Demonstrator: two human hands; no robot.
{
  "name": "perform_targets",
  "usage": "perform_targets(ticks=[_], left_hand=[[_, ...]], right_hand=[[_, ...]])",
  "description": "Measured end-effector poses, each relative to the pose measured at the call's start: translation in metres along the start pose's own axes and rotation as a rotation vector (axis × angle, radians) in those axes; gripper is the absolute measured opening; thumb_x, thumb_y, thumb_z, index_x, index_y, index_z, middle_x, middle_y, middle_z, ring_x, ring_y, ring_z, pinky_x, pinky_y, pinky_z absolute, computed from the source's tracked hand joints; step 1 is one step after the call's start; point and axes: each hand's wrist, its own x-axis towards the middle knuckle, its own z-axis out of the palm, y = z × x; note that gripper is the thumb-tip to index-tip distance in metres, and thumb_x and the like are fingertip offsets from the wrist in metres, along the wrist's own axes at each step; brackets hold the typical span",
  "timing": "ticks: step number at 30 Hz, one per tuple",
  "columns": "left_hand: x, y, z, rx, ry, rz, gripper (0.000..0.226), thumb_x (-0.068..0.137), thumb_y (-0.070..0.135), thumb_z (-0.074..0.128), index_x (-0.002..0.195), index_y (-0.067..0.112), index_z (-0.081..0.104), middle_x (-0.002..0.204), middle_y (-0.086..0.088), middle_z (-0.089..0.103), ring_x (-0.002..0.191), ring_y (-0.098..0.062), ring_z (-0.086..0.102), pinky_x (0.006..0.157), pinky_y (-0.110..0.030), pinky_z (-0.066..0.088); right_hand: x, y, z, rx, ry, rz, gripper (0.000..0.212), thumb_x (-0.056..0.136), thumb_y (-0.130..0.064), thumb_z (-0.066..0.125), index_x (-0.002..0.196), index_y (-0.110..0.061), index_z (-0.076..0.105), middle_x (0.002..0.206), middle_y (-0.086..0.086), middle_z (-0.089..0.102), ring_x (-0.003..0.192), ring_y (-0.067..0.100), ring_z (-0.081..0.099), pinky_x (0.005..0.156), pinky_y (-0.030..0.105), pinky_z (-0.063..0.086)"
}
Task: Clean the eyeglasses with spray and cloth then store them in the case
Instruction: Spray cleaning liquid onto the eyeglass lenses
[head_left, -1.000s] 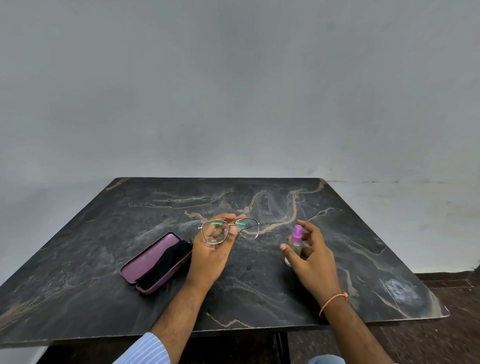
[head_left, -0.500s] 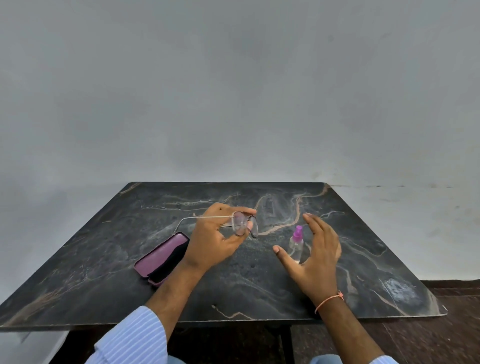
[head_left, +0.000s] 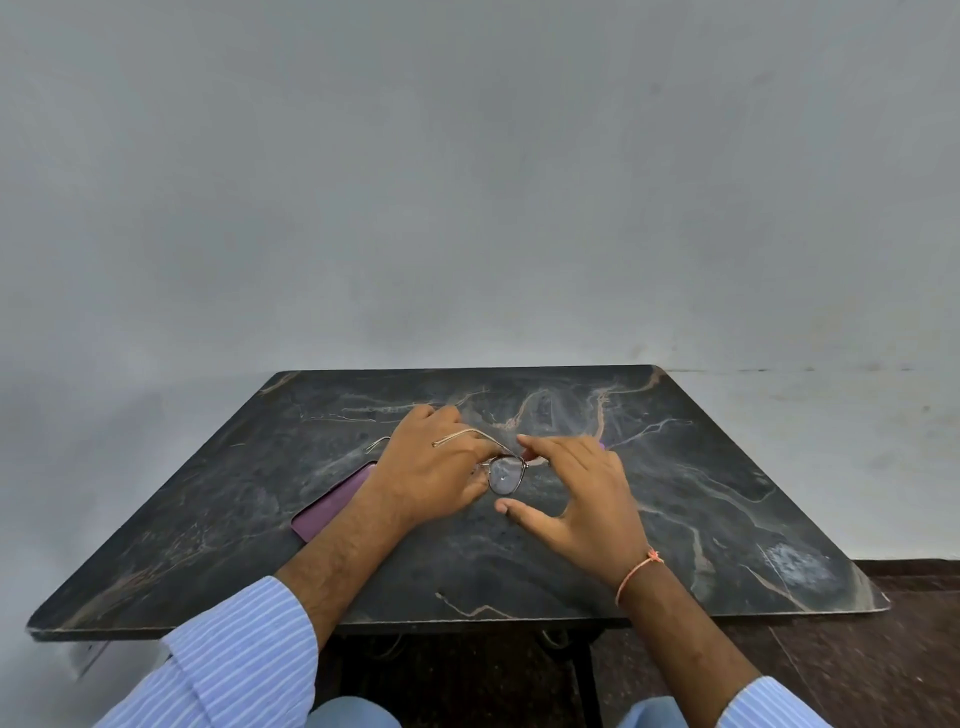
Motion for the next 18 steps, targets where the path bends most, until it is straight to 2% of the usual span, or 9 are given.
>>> perform_targets(ticks=[2,6,10,16,18], left_hand=[[0.000,0.004,-0.001,0.033,-0.033,-0.015,0.037,0.098,0.048,0.058,0.133,0.044,0.072,0.115,0.014,0.081,0.107,-0.019,0.066,0.094,-0.039,0.045],[-0.002,0.007,-0.004,0.127,-0.114,-0.038,0.038,0.097,0.050,0.059,0.131,0.042,0.074,0.110,0.009,0.082,0.105,-0.021,0.069,0.095,-0.042,0.047],[-0.003,0.011,-0.007,0.185,-0.142,-0.016,0.042,0.105,0.051,0.050,0.143,0.040,0.063,0.125,0.010,0.077,0.119,-0.020,0.063,0.108,-0.041,0.040],[-0.003,0.013,-0.008,0.156,-0.177,-0.074,0.039,0.105,0.048,0.051,0.139,0.037,0.065,0.131,0.011,0.072,0.122,-0.019,0.060,0.108,-0.041,0.043],[-0.005,0.014,-0.007,0.101,-0.143,-0.110,0.042,0.102,0.047,0.058,0.141,0.032,0.065,0.137,0.009,0.069,0.127,-0.020,0.059,0.109,-0.042,0.046]], right_hand=[[0.004,-0.001,0.001,-0.027,-0.029,-0.010,0.064,0.085,-0.074,0.071,0.133,-0.032,0.068,0.119,-0.020,0.071,0.113,0.007,0.063,0.098,0.043,0.050],[0.006,-0.001,0.003,-0.113,-0.104,-0.028,0.059,0.085,-0.077,0.066,0.126,-0.036,0.069,0.112,-0.021,0.073,0.106,0.008,0.062,0.092,0.043,0.053],[0.008,-0.001,0.006,-0.172,-0.122,-0.045,0.059,0.084,-0.078,0.063,0.123,-0.035,0.072,0.107,-0.019,0.075,0.099,0.010,0.061,0.085,0.039,0.053],[0.011,0.000,0.008,-0.203,-0.096,-0.080,0.052,0.086,-0.074,0.064,0.114,-0.032,0.076,0.097,-0.018,0.076,0.090,0.009,0.059,0.078,0.035,0.051],[0.011,0.001,0.008,-0.200,-0.073,-0.082,0.052,0.086,-0.073,0.066,0.115,-0.031,0.076,0.098,-0.018,0.076,0.090,0.009,0.060,0.078,0.033,0.052]])
